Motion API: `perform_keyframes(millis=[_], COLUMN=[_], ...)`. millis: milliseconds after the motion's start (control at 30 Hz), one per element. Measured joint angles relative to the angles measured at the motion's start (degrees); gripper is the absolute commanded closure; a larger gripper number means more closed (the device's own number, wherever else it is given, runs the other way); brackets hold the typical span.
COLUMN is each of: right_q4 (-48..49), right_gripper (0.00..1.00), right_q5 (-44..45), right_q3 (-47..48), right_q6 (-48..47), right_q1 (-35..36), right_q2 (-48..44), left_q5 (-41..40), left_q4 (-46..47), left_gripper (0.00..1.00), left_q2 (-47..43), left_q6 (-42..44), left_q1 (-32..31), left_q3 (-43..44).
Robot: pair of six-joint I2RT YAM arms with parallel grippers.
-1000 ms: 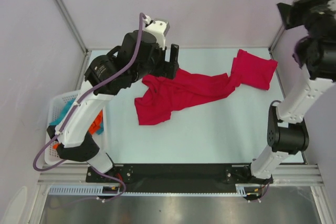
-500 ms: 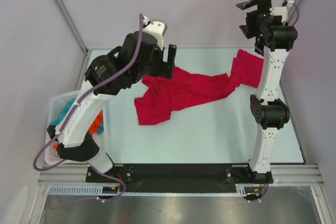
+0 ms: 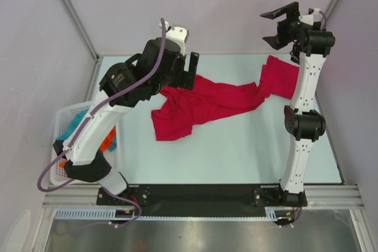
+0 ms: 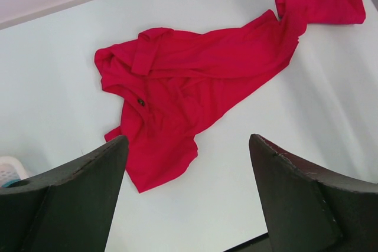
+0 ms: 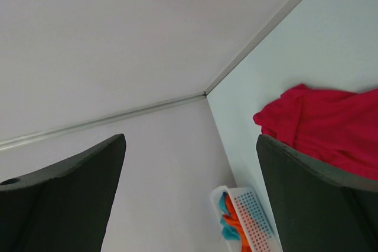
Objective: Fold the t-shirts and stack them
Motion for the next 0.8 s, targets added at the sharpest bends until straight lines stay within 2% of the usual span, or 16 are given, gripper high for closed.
perform_keyframes(millis=[67, 133, 267, 433, 600, 800], right_q4=[-0.02, 0.11, 0.39, 0.39, 0.39, 0.68], right_gripper=[0.00, 0.00, 0.00, 0.00, 0.00, 0.00], right_q5=[3.89, 3.72, 2.45, 7.50, 8.74, 18.80], right_q3=[0.00, 0.28, 0.76, 0.70, 0.70, -3.54], right_q6=[-0.02, 0.00, 0.00, -0.02, -0.02, -0.04], right_q1=[-2.16, -3.58, -2.99, -3.02, -3.89, -5.90], right_q2=[-1.44, -2.54, -2.38, -2.27, -1.97, -2.27], left_q5=[-0.07, -0.04, -0.07, -0.07, -0.09, -0.07], left_q4=[0.35, 0.79, 1.20, 1.29, 1.29, 1.38], left_gripper=[0.11, 0.11, 0.11, 0.11, 0.11, 0.11], left_q2=[-0.02, -0.02, -0.02, -0.02, -0.02, -0.02], left_q6=[-0.02, -0.02, -0.02, 0.00, -0.02, 0.00], left_q1=[0.00, 0.00, 0.00, 0.00, 0.00, 0.00], left_q3=[-0.72, -1.22, -1.31, -1.31, -1.31, -1.31])
